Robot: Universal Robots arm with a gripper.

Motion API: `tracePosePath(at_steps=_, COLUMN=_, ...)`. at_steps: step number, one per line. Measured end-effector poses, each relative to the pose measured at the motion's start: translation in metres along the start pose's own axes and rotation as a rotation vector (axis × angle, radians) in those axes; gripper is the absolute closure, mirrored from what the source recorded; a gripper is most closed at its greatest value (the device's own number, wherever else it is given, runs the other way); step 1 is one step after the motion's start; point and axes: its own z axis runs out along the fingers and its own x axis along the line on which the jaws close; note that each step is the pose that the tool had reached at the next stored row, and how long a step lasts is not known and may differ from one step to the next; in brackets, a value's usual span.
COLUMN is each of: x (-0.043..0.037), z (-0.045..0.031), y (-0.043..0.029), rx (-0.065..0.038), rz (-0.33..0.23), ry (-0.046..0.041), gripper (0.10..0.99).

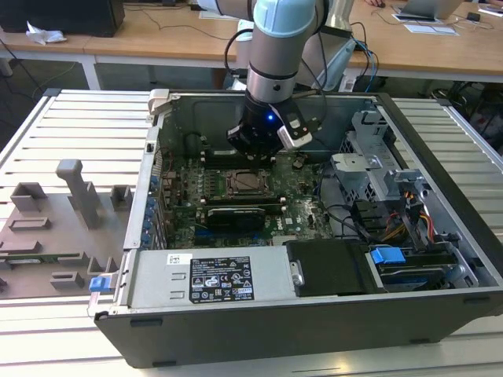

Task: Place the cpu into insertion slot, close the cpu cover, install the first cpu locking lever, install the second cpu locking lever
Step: 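Install the first cpu locking lever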

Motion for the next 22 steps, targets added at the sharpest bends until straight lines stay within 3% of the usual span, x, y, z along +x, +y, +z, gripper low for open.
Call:
tracePosePath(at_steps=4, x=0.0002, z=-0.0023, y=-0.0020, rx=0.006, rz=0.000, ry=0.0004, gripper=0.980)
tracePosePath(at_steps=14, x=0.0016, z=-0.0039, y=-0.0197, rx=0.009, rz=0.000, ry=0.0007, gripper=0.980)
tracePosePath(at_steps=18, x=0.0020, z=-0.0051, y=-0.0234, rx=0.010, rz=0.001, ry=0.0008, gripper=0.980)
tracePosePath(at_steps=21, x=0.0023, z=-0.0147, y=-0.0226, rx=0.010, rz=0.000, ry=0.0007, gripper=0.980)
tracePosePath(at_steps=22, x=0.0026, z=-0.0231, y=-0.0218, rx=0.010, rz=0.001, ry=0.0007, gripper=0.980)
